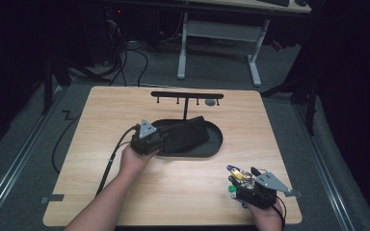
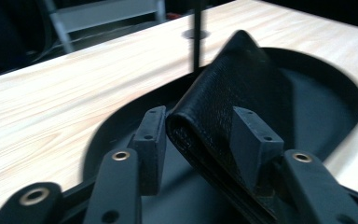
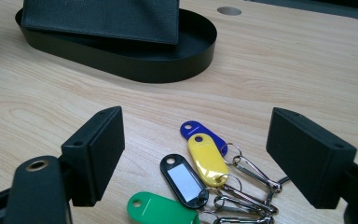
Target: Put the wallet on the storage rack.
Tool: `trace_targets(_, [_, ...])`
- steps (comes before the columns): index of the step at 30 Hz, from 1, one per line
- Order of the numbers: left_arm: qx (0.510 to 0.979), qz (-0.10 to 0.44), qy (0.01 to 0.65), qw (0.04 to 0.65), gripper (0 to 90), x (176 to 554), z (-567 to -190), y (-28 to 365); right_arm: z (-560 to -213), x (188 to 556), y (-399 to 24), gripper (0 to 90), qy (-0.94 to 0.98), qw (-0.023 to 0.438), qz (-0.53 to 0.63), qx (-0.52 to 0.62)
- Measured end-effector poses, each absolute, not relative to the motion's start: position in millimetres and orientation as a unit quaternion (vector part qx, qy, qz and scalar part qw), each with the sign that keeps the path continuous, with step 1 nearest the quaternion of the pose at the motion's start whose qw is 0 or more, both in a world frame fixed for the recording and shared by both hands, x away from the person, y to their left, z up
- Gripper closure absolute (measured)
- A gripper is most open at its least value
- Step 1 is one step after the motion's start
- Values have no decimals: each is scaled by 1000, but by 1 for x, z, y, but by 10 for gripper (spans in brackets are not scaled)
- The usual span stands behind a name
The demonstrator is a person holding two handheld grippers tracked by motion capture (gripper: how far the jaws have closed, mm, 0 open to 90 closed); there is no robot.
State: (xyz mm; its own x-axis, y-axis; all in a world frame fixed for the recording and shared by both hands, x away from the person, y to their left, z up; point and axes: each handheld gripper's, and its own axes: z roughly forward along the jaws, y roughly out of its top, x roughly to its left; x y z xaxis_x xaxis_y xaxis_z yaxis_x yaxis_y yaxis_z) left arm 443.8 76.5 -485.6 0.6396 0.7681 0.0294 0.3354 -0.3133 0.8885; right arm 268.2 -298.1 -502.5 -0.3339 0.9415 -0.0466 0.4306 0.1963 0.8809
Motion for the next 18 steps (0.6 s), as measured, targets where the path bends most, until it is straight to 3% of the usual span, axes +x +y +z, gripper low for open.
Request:
trace_targets(3, [771, 256, 363, 456, 559, 444, -487, 83, -502, 268, -299, 193, 706, 314, 409, 486])
trace_targets(10, [773, 230, 357, 470, 548, 432, -486, 92, -502, 268, -298, 193, 707, 315, 407, 485])
trace_targets(18, [793, 213, 329, 466, 529, 405, -509, 75, -502, 268, -297, 194, 705, 316, 408, 486])
